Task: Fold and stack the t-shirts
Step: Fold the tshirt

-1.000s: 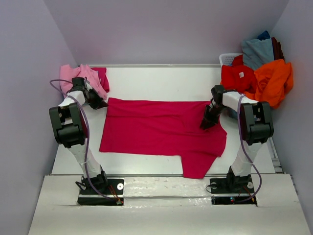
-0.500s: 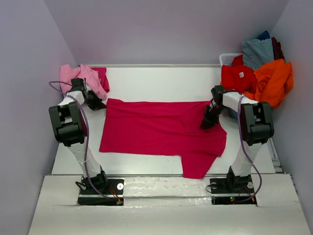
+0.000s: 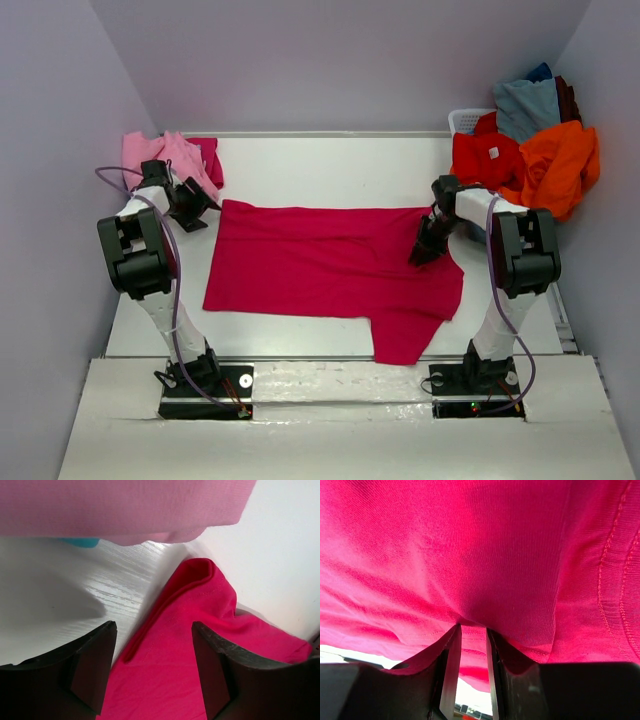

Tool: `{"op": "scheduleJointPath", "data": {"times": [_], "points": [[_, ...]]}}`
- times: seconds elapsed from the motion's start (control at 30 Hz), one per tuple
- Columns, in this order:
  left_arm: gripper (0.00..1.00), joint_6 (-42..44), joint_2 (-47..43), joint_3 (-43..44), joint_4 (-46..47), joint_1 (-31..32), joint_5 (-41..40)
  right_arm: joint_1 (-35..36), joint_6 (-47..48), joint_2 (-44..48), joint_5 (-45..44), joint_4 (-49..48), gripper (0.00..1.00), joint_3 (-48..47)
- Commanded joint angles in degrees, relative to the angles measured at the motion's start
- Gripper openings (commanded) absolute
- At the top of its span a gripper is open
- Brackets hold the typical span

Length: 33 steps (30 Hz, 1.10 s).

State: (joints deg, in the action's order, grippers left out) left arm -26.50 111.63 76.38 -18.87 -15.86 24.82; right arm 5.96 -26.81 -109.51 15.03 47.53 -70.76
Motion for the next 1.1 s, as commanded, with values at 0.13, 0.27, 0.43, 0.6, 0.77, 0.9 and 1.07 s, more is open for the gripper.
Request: {"op": "scheduleJointPath", "data": {"times": [0.13, 0.27, 0.43, 0.6, 0.77, 0.9, 1.07], "points": [[0.73, 0.9, -4.3, 0.9, 0.9, 2.8, 4.4, 0.2, 2.4, -0.8, -9.7, -0.5, 0.42, 3.5], [0.73, 0.8, -3.9, 3.2, 0.3, 4.8, 4.4, 0.2, 1.8, 0.7, -9.9, -0.1, 0.46, -1.2], [0.73, 1.0, -3.4, 8.1, -2.2, 7.4, 3.0, 0.2, -0.9, 2.3, -9.2, -0.9, 0.49, -6.8], [0.73, 0.7, -2.1, 12.1, -3.1, 8.6, 3.8, 0.2, -2.3, 1.1, -6.9, -0.8, 0.49, -12.4], [0.72, -1.7, 2.8, 15.7, -1.1, 10.7, 7.4, 0.7, -1.9, -1.4, -5.4, -0.2, 0.49, -14.5], [0.72, -2.7, 5.7, 16.0, 0.2, 12.2, 8.9, 1.3, -1.9, -1.6, -5.6, -0.9, 0.49, -13.4], [0.72, -3.5, 6.6, 13.4, 1.2, 14.0, 10.1, 1.3, -1.6, -3.2, -6.1, -1.6, 0.48, -14.1]]}}
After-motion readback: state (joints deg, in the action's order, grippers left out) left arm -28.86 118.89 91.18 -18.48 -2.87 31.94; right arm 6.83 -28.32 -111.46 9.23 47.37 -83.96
